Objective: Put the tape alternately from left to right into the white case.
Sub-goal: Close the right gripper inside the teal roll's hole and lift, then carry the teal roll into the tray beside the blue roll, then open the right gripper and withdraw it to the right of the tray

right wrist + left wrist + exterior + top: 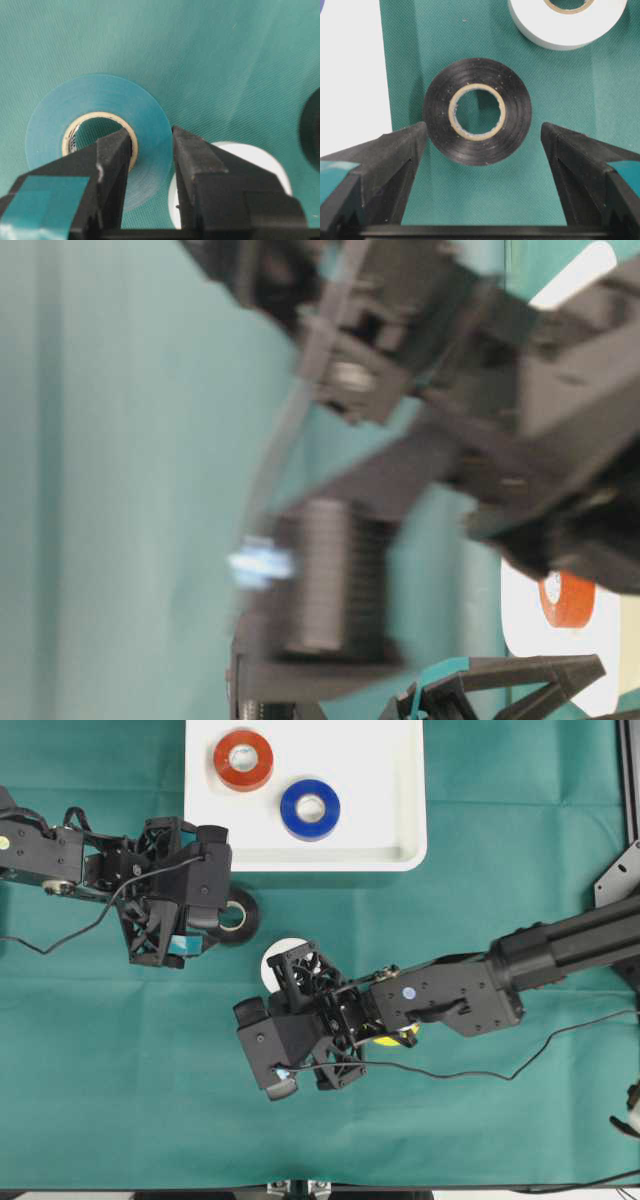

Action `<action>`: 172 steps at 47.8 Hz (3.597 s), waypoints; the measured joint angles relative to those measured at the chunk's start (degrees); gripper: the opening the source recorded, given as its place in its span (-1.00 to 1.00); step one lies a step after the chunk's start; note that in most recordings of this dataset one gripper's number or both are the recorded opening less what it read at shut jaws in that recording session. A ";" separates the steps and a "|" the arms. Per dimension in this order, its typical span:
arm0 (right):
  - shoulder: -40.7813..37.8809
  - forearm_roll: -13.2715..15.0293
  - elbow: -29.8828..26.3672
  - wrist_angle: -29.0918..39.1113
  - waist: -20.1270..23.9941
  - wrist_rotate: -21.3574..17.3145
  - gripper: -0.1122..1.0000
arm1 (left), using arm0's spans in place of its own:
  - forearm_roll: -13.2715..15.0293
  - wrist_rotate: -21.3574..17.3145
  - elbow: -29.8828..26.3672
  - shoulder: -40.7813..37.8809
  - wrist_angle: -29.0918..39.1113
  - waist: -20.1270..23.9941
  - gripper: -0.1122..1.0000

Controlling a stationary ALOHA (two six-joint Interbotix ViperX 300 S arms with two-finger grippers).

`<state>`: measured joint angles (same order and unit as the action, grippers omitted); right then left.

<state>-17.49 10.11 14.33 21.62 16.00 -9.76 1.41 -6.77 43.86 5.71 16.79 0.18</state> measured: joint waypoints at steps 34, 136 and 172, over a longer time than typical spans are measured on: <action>6.42 0.00 2.11 5.45 -2.55 -0.09 -0.29 | 0.00 0.00 0.26 0.00 0.00 -0.09 0.58; 15.82 4.31 25.66 -10.99 -37.79 -0.97 -0.29 | 0.09 0.00 0.26 0.00 -1.41 -1.67 0.58; 15.29 4.31 25.75 -10.11 -37.79 -3.25 0.46 | 0.00 0.00 0.26 0.00 -1.41 -1.85 0.58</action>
<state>-2.20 14.41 40.08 11.51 -21.80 -13.01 1.41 -6.77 44.12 5.71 15.38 -1.67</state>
